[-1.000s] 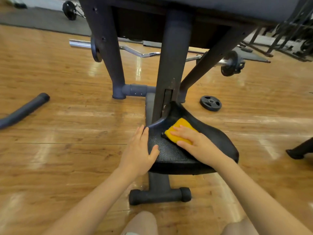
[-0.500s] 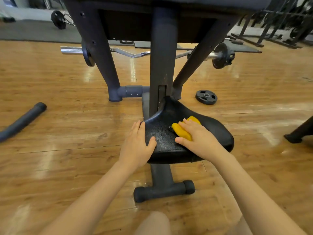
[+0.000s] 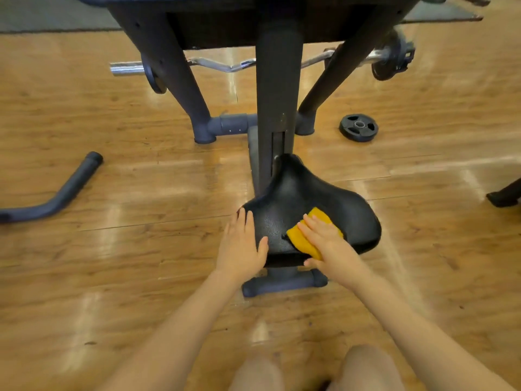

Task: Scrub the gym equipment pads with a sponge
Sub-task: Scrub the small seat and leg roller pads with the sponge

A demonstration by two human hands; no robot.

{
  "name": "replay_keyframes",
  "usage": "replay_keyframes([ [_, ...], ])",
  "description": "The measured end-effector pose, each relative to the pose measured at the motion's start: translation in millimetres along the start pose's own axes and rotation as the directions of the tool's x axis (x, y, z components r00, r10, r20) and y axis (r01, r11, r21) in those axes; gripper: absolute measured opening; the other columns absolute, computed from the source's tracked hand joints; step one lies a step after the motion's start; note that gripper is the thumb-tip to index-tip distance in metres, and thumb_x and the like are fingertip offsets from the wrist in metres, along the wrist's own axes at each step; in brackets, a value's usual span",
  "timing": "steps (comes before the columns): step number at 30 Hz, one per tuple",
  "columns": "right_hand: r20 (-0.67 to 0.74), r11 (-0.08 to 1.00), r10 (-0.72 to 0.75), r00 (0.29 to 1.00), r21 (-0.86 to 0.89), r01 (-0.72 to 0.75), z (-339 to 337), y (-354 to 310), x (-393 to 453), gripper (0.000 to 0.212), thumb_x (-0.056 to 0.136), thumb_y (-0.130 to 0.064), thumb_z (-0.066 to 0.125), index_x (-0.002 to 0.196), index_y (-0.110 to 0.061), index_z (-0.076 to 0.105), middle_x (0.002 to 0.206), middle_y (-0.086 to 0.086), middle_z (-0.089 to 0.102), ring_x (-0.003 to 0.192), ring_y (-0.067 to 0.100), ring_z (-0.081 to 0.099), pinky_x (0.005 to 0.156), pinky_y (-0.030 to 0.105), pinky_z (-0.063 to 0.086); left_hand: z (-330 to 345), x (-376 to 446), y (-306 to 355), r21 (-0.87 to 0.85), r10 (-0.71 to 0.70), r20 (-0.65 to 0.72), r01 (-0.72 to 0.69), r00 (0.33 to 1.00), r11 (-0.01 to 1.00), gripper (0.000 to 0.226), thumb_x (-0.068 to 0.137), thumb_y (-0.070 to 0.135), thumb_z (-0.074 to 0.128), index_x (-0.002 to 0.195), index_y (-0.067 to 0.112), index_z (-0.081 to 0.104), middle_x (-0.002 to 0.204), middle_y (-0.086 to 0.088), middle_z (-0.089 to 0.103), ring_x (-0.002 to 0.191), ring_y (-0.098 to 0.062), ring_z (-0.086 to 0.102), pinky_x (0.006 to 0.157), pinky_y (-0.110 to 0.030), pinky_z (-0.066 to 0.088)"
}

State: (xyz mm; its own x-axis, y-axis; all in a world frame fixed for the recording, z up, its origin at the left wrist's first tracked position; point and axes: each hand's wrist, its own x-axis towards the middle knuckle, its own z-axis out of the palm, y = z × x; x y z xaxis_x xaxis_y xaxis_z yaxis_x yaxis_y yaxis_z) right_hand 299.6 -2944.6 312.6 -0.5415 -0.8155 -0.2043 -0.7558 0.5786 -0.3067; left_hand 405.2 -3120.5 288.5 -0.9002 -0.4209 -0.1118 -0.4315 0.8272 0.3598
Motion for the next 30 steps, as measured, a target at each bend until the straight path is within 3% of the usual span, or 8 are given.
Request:
replay_keyframes([
  [2, -0.021, 0.999, -0.013, 1.000, 0.051, 0.014, 1.2, -10.6, -13.4, 0.069, 0.079, -0.013, 0.069, 0.140, -0.009, 0.037, 0.151, 0.010, 0.025, 0.141, 0.029, 0.021, 0.116, 0.046, 0.016, -14.8, -15.3, 10.8, 0.118, 0.013, 0.140, -0.029, 0.990, 0.993, 0.072, 0.098, 0.046, 0.032, 0.152, 0.006, 0.005, 0.160, -0.014, -0.001, 0.147, -0.028, -0.001, 0.118, -0.038, 0.002],
  [4, 0.003, 0.998, -0.006, 1.000, 0.067, 0.006, -11.4, -29.8, -26.4, 0.057, 0.081, -0.004, 0.062, 0.135, -0.009, 0.046, 0.147, 0.012, 0.034, 0.138, 0.030, 0.029, 0.115, 0.041, 0.016, -33.3, -35.9, 20.1, 0.170, 0.029, 0.255, -0.074, 0.966, 0.983, 0.071, 0.098, 0.048, 0.032, 0.152, 0.010, 0.007, 0.160, -0.011, 0.000, 0.147, -0.026, -0.003, 0.118, -0.039, -0.001],
  [6, 0.087, 1.000, -0.006, 0.996, 0.013, 0.005, -33.3, -56.3, -40.3, 0.054, 0.088, -0.005, 0.051, 0.140, -0.012, 0.038, 0.151, 0.009, 0.028, 0.142, 0.023, 0.022, 0.116, 0.032, 0.010, -62.3, -61.0, 29.9, 0.183, 0.028, 0.301, -0.086, 0.953, 0.979, 0.067, 0.099, 0.045, 0.031, 0.153, 0.012, 0.008, 0.160, -0.010, 0.000, 0.147, -0.025, -0.004, 0.117, -0.039, -0.002],
  [8, 0.135, 0.996, -0.021, 0.991, -0.083, 0.033, -60.4, -85.4, -51.7, 0.056, 0.093, -0.006, 0.043, 0.146, -0.014, 0.026, 0.155, 0.007, 0.019, 0.144, 0.020, 0.013, 0.116, 0.032, 0.005, -100.1, -86.0, 34.0, 0.185, 0.024, 0.312, -0.085, 0.950, 0.979, 0.065, 0.100, 0.043, 0.030, 0.153, 0.012, 0.008, 0.160, -0.010, 0.000, 0.147, -0.025, -0.004, 0.117, -0.039, -0.003],
  [13, 0.231, 0.958, -0.129, 0.964, -0.220, 0.181, -143.6, -180.7, -79.4, 0.059, 0.093, -0.003, 0.040, 0.147, -0.013, 0.020, 0.157, 0.007, 0.011, 0.145, 0.021, 0.005, 0.116, 0.035, 0.001, -197.9, -154.4, 20.6, 0.238, -0.038, 0.294, -0.035, 0.955, 0.971, 0.064, 0.101, 0.041, 0.025, 0.152, 0.010, 0.003, 0.160, -0.012, -0.004, 0.147, -0.027, -0.008, 0.118, -0.041, -0.004],
  [18, 0.209, 0.911, -0.287, 0.935, -0.242, 0.333, -201.3, -278.6, -92.9, 0.059, 0.095, -0.006, 0.040, 0.148, -0.012, 0.015, 0.157, 0.007, 0.003, 0.145, 0.021, -0.001, 0.116, 0.032, -0.002, -288.6, -222.8, -1.1, 0.263, -0.085, 0.189, 0.033, 0.978, 0.964, 0.061, 0.101, 0.037, 0.025, 0.152, 0.009, 0.006, 0.160, -0.013, -0.004, 0.147, -0.027, -0.009, 0.118, -0.041, -0.006],
  [22, 0.219, 0.868, -0.373, 0.902, -0.261, 0.422, -209.6, -347.1, -87.8, 0.070, 0.090, -0.001, 0.046, 0.149, -0.011, 0.008, 0.157, 0.008, -0.002, 0.145, 0.022, -0.004, 0.116, 0.032, -0.001, -328.5, -270.9, -30.3, 0.281, -0.241, 0.136, 0.196, 0.961, 0.940, 0.064, 0.100, 0.039, 0.028, 0.152, 0.008, 0.005, 0.160, -0.012, -0.004, 0.147, -0.027, -0.010, 0.118, -0.041, -0.005],
  [30, 0.218, 0.767, -0.572, 0.791, -0.199, 0.610, -197.1, -453.2, -98.8, 0.063, 0.094, -0.002, 0.041, 0.148, -0.009, 0.011, 0.157, 0.008, 0.000, 0.145, 0.022, -0.002, 0.116, 0.033, 0.000, -384.2, -358.7, -70.6, 0.280, -0.461, 0.015, 0.439, 0.887, 0.854, 0.066, 0.100, 0.044, 0.025, 0.152, 0.009, 0.004, 0.160, -0.010, 0.000, 0.147, -0.025, -0.006, 0.117, -0.040, -0.004],
])
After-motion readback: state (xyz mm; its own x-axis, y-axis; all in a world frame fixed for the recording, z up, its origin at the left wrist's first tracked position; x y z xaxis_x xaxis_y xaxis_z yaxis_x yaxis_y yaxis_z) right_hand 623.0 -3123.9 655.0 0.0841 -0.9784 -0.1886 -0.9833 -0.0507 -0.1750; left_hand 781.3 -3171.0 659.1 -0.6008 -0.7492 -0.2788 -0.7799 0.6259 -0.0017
